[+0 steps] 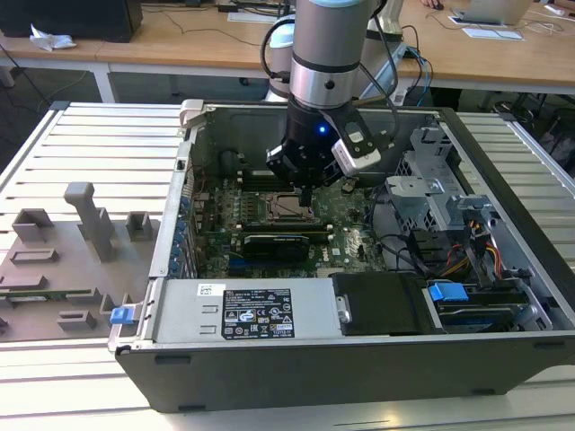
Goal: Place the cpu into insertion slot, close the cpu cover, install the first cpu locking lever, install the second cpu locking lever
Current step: 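Install the second cpu locking lever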
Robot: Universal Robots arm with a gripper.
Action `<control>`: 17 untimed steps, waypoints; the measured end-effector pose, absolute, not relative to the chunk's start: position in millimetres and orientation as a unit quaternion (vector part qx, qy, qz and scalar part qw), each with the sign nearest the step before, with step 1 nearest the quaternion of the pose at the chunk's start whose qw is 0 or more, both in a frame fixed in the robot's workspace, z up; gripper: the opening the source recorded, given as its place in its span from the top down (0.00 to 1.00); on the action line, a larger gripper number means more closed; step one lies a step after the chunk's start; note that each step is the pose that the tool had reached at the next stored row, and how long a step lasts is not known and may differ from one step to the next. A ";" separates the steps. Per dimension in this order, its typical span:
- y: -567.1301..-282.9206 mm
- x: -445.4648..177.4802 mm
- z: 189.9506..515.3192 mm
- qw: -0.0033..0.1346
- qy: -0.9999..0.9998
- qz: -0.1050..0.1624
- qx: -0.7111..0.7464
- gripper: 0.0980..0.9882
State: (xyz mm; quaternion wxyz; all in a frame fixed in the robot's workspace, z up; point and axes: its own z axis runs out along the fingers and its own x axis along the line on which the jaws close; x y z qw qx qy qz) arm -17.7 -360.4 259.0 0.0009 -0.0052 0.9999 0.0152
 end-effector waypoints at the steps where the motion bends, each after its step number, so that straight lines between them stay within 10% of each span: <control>1: -360.4 -17.6 259.0 0.001 1.000 0.024 -0.005 0.99; 17: -360.4 -17.6 249.6 0.001 0.998 0.057 -0.005 0.99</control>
